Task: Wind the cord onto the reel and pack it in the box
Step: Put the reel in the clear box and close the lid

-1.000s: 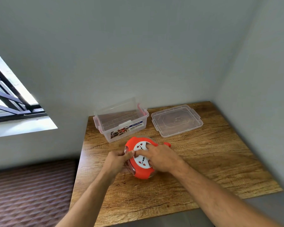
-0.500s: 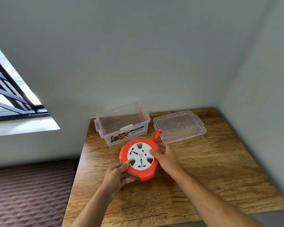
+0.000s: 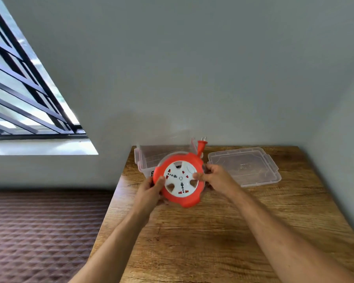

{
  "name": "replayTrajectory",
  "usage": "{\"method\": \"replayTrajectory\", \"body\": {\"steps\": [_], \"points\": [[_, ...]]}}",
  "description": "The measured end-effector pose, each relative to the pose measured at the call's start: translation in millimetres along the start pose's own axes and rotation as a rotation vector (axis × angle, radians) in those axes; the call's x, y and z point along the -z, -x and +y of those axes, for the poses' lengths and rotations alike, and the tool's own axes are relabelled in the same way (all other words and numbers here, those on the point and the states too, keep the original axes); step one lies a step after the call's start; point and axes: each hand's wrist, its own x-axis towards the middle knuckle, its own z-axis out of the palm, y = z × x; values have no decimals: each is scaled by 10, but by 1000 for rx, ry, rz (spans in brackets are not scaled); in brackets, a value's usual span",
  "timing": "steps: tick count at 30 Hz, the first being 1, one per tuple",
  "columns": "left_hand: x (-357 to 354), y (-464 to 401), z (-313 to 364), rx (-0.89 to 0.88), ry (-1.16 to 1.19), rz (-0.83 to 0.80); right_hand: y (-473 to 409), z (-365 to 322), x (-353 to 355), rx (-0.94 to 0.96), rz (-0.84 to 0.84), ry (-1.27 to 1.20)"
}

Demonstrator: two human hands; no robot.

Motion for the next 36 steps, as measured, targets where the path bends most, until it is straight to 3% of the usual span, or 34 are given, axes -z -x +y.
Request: {"method": "replayTrajectory", "body": {"steps": [5, 11, 15, 22, 28, 33, 36], "points": [[122, -420, 407, -133, -55, 115, -409, -446, -91, 92, 56, 26], [286, -1034, 769, -225, -76, 94, -872, -895, -186, 137, 173, 68], [326, -1325, 834, -190, -92, 68, -1091, -917, -254, 123, 207, 97], [274, -1592, 828, -173, -412, 94, -1405, -745, -371, 34, 219, 197], [166, -1666, 701, -78, -734, -4, -1532, -643, -399, -57, 149, 505], [89, -1742, 638, 68, -832, -22, -1576, -661, -444, -255, 53, 718], [80, -1776, 595, 69, -884, -48, -1569, -612, -521, -305, 64, 797]]}}
